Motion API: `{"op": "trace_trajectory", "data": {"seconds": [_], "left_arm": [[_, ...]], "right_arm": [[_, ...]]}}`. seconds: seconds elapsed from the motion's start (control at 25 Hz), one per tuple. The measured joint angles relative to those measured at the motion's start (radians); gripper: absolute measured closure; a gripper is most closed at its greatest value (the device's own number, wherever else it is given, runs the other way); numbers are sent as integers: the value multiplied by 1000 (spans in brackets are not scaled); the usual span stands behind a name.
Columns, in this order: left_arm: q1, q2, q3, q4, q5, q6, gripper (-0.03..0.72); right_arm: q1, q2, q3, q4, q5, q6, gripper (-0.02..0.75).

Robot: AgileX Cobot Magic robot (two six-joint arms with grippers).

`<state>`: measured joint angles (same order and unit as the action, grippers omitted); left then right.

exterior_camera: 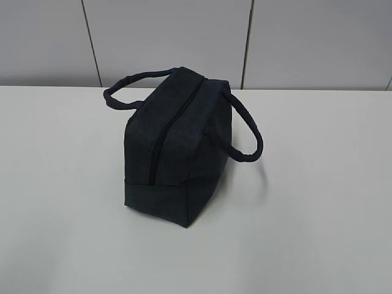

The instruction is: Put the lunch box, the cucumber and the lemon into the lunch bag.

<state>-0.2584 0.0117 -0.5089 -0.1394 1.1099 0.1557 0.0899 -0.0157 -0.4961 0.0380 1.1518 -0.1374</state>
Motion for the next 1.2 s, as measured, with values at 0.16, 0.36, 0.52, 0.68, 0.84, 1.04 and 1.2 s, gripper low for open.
{"op": "trace_trajectory", "data": {"seconds": [0.16,0.36,0.52,0.68,0.84,1.04,1.2], "left_arm": [[106,0,0,0,0,0,386],[126,0,0,4,0,0,386],[129,0,0,4,0,0,386],[129,0,0,4,0,0,386],[129,0,0,4,0,0,386],[129,0,0,4,0,0,386],[129,0,0,4,0,0,386]], "right_arm": [[-26,0,0,0,0,0,267],[-27,0,0,0,0,0,267],[-27,0,0,0,-2,1,267],[-27,0,0,0,-2,1,267],[-27,0,0,0,-2,1,267],[-27,0,0,0,-2,1,267],[-27,0,0,0,-2,1,267]]}}
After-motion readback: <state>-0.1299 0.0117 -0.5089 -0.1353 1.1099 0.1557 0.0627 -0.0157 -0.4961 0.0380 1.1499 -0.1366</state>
